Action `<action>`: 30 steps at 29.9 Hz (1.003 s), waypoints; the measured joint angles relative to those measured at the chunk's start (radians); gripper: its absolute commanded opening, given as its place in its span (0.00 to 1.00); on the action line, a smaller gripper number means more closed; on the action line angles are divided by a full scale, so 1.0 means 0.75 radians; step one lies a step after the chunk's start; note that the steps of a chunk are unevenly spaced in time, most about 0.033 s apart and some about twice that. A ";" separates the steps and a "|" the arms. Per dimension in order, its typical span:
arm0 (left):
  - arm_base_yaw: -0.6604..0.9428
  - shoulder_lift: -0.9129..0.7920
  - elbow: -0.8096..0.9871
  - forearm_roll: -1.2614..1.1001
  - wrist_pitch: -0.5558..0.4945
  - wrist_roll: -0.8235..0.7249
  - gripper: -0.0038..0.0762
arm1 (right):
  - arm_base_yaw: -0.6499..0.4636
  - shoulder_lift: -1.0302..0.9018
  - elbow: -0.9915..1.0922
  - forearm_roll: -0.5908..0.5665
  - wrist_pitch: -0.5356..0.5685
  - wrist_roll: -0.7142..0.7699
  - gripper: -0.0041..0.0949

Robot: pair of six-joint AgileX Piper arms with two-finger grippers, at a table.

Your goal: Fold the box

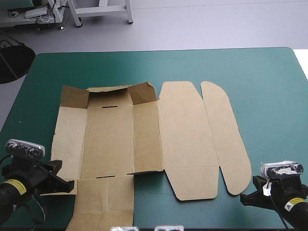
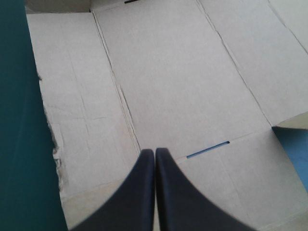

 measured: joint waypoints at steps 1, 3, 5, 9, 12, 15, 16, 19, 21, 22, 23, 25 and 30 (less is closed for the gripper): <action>0.000 0.032 -0.020 0.001 -0.013 -0.001 0.04 | 0.000 0.000 0.000 0.000 0.000 0.000 0.06; 0.000 0.079 -0.040 0.010 -0.052 -0.008 0.04 | 0.000 0.000 0.000 0.000 0.000 0.000 0.06; 0.000 0.129 -0.050 0.025 -0.093 -0.027 0.04 | 0.000 0.000 0.000 0.000 0.000 0.000 0.06; 0.000 0.260 -0.070 0.079 -0.139 -0.066 0.04 | 0.000 0.000 0.000 0.000 0.000 0.000 0.06; 0.000 0.366 -0.085 0.121 -0.174 -0.084 0.04 | 0.000 0.000 0.000 0.000 0.001 0.000 0.06; 0.000 0.473 -0.120 0.167 -0.220 -0.103 0.04 | 0.000 0.000 0.000 -0.001 0.001 0.000 0.06; 0.000 0.512 -0.138 0.187 -0.231 -0.110 0.04 | 0.000 0.000 0.000 -0.001 0.003 0.000 0.06; 0.010 0.622 -0.208 0.243 -0.248 -0.135 0.04 | 0.000 0.000 0.000 -0.001 0.004 0.000 0.06; 0.047 0.683 -0.260 0.247 -0.256 -0.143 0.04 | 0.000 0.000 0.000 -0.001 0.005 0.000 0.06; 0.077 0.713 -0.288 0.241 -0.261 -0.142 0.04 | 0.000 0.000 0.000 -0.001 0.005 0.000 0.06; 0.115 0.741 -0.315 0.222 -0.264 -0.132 0.04 | 0.000 0.000 0.000 -0.001 0.005 0.000 0.06; 0.196 0.780 -0.357 0.163 -0.265 -0.085 0.04 | 0.000 0.000 0.000 -0.001 0.005 0.000 0.06; 0.483 0.828 -0.403 -0.093 -0.259 0.111 0.04 | 0.000 0.000 0.000 -0.001 0.005 0.000 0.06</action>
